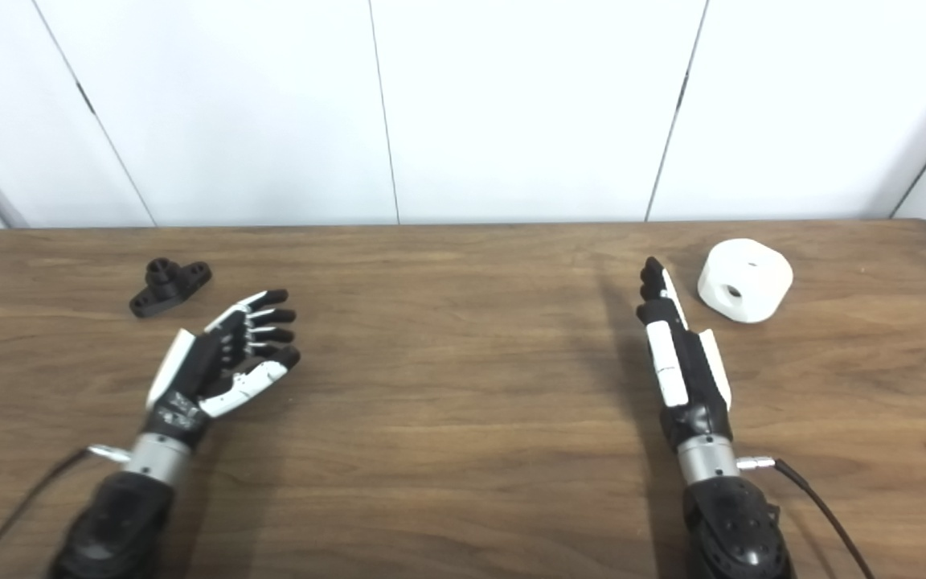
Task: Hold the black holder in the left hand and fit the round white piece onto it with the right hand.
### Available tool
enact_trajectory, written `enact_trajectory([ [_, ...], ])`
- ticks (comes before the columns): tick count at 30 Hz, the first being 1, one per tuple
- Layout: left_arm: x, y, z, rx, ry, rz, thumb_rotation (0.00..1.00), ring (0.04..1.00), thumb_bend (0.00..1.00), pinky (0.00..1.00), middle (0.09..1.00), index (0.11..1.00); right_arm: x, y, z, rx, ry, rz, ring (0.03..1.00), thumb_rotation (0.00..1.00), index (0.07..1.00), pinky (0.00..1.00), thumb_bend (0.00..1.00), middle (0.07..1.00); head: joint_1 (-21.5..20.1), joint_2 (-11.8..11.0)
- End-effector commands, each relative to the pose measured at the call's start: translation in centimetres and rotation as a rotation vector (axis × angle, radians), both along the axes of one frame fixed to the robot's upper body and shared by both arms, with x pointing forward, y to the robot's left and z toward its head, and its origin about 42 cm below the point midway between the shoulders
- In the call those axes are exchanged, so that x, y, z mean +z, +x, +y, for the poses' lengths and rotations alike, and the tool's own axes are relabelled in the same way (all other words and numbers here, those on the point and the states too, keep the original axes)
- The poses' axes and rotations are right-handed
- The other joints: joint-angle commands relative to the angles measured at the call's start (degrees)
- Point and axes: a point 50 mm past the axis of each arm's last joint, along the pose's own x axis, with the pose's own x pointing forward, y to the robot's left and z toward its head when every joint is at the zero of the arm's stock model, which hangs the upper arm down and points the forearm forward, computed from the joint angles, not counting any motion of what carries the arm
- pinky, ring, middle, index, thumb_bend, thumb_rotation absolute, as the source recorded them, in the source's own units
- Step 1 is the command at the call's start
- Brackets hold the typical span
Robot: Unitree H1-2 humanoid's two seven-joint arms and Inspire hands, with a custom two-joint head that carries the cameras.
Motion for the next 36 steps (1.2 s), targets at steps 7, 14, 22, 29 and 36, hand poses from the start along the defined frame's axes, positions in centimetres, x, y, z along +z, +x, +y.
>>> enact_trajectory([
  [7,3.8,-0.9,2.5,0.057,0.254,-0.155,0.32,0.73,0.8,0.66,0.75,0.766,0.8,1.1,-0.1,0.022,-0.009,-0.063,0.999,1.0,0.997,0.99,0.46,0.996,1.7,-1.1],
  [14,4.1,-1.4,4.9,0.173,0.381,-0.296,0.31,0.735,0.84,0.65,0.754,0.742,0.5,1.2,-0.2,0.021,-0.023,-0.059,0.989,1.0,0.998,0.97,0.46,0.993,3.1,-2.1],
  [22,3.6,-1.0,8.2,0.368,0.467,-0.456,0.39,0.822,0.84,0.74,0.812,0.782,0.4,1.5,-0.5,0.029,-0.011,-0.06,0.999,1.0,0.998,0.98,0.42,1.0,5.4,-3.4],
  [29,3.1,-0.3,11.1,0.485,0.513,-0.391,0.43,0.939,0.82,0.86,0.934,0.906,0.2,1.6,-0.5,0.035,-0.019,-0.057,1.0,1.0,1.0,1.0,0.4,0.998,6.4,-4.0],
  [36,2.3,0.7,13.3,0.536,0.541,-0.253,0.49,0.999,0.84,0.99,0.995,0.98,0.2,1.4,-0.5,0.037,-0.013,-0.051,1.0,1.0,1.0,1.0,0.39,1.0,7.1,-4.4],
])
